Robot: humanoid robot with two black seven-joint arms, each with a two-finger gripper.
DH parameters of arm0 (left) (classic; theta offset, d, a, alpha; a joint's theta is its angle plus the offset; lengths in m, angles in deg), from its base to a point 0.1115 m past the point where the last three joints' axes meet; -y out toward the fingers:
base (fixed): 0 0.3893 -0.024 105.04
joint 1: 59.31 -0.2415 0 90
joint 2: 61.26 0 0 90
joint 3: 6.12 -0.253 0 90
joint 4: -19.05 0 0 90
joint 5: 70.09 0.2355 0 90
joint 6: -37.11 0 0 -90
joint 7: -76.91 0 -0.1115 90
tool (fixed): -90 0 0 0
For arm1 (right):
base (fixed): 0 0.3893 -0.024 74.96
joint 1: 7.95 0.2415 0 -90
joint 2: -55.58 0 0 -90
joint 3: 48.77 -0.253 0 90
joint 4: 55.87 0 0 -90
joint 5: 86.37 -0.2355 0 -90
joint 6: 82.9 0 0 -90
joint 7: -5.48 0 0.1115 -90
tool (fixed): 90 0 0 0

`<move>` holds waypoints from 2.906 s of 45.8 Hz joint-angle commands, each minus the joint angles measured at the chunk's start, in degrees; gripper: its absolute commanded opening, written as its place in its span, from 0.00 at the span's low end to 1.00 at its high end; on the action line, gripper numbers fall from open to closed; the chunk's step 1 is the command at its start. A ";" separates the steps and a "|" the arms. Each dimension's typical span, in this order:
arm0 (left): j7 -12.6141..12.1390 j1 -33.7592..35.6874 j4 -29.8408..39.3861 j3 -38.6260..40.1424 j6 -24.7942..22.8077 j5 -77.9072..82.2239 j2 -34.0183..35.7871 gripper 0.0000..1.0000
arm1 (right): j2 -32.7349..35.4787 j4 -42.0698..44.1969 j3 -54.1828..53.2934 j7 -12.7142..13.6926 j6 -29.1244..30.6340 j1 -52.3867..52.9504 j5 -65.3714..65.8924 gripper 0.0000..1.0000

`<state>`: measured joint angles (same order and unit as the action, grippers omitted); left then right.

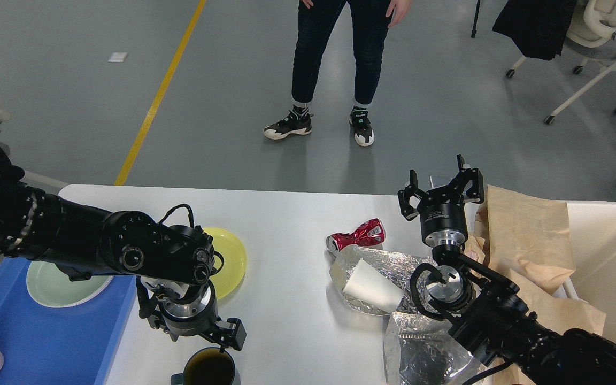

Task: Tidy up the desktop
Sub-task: 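Reach the left gripper down to the dark green mug, then grasp and lift the dark green mug with the left gripper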

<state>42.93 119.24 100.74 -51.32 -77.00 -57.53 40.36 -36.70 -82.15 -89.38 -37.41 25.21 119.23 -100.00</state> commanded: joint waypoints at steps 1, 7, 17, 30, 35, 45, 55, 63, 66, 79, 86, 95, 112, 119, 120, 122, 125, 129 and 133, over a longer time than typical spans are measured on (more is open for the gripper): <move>-0.03 0.75 0.49 0.29 -0.32 0.01 0.69 0.90 | 0.00 0.00 0.00 0.00 0.00 0.00 -0.07 1.00; -0.12 2.24 0.49 0.46 -1.02 0.01 1.21 0.91 | 0.00 0.00 0.00 0.00 0.00 0.00 0.01 1.00; -0.12 2.07 2.42 0.46 -6.29 0.01 1.13 0.91 | 0.00 0.00 0.00 0.00 0.00 0.00 0.01 1.00; -0.12 0.84 3.21 -0.41 -6.65 0.19 0.69 0.89 | 0.00 0.00 0.00 0.00 0.00 0.00 0.01 1.00; -0.12 0.05 3.13 -1.82 -5.25 0.28 0.69 0.85 | 0.00 0.00 0.00 0.00 0.00 0.00 0.01 1.00; -0.12 -0.48 3.04 -3.14 -2.08 0.28 0.69 0.84 | 0.00 0.00 0.00 0.00 0.00 0.00 0.01 1.00; -0.12 -1.71 3.04 -3.32 1.69 0.28 0.60 0.75 | 0.00 0.00 0.00 0.00 0.00 0.00 -0.07 1.00; -0.03 -2.94 3.04 -3.32 4.16 0.28 -0.10 0.69 | 0.00 0.00 0.00 0.00 0.00 0.00 0.01 1.00; -0.03 -3.64 3.04 -3.32 5.12 0.28 -0.28 0.68 | 0.00 0.00 0.00 0.00 0.00 0.00 0.01 1.00; -0.03 -4.52 3.04 -3.32 5.92 0.28 -0.37 0.54 | 0.00 0.00 0.00 0.00 0.00 0.00 0.01 1.00; 0.06 -4.61 3.04 -4.19 5.65 0.36 -0.37 0.33 | 0.00 0.00 0.00 0.00 0.00 0.00 0.01 1.00; -0.03 -4.52 3.13 -5.86 5.13 0.37 -0.37 0.01 | 0.00 0.00 0.00 0.00 0.00 0.00 0.01 1.00; -0.21 -3.73 3.21 -6.57 5.13 0.37 0.16 0.00 | 0.00 0.00 0.00 0.00 0.00 0.00 -0.07 1.00; -0.47 -3.30 3.30 -6.65 4.78 0.37 0.42 0.00 | 0.00 0.00 0.00 0.00 0.00 0.00 0.01 1.00; -0.47 -3.12 3.30 -6.65 4.51 0.37 0.42 0.00 | 0.00 0.00 0.00 0.00 0.00 0.00 0.01 1.00; -0.56 -2.68 3.56 -6.57 3.55 0.37 0.68 0.00 | 0.00 0.00 0.00 0.00 0.00 0.00 -0.07 1.00; -0.73 -1.63 3.74 -6.57 1.53 0.37 1.21 0.00 | 0.00 0.00 0.00 0.00 0.00 0.00 -0.08 1.00; -0.82 0.31 3.74 -6.48 -2.07 0.54 2.53 0.00 | 0.00 0.00 0.00 0.00 0.00 0.00 0.01 1.00; -0.73 2.15 3.74 -6.48 -4.54 0.54 4.02 0.00 | 0.00 0.00 0.00 0.00 0.00 0.00 0.01 1.00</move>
<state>42.18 119.09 104.44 -57.82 -78.12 -57.12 42.61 -36.70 -82.15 -89.38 -37.41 25.21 119.23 -100.04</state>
